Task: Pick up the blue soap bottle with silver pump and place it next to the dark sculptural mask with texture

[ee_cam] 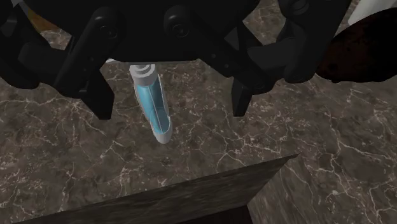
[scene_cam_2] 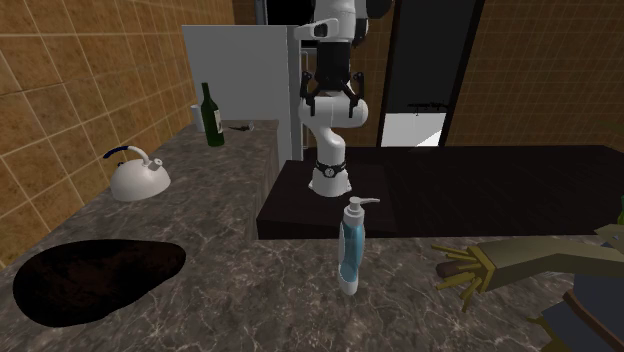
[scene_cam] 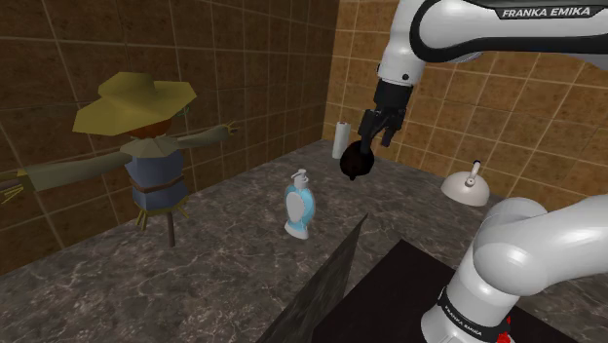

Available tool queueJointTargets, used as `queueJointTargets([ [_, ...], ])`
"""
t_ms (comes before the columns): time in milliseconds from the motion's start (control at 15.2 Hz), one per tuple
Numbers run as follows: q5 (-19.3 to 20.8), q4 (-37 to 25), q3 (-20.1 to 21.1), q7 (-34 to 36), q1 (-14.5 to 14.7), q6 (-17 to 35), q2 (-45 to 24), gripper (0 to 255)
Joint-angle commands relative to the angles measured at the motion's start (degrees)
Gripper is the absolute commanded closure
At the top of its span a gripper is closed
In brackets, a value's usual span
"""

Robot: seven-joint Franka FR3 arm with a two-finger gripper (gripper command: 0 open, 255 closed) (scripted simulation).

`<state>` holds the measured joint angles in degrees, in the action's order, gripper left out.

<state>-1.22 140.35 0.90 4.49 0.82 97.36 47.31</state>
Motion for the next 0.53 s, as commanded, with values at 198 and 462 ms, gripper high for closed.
queueJointTargets([
  [198,-1.7,4.6,-1.0,-1.1,0.7,8.5,-1.5,0],
  [462,-4.4,9.4,-2.4,-3.2,2.0,20.2,-5.5,0],
])
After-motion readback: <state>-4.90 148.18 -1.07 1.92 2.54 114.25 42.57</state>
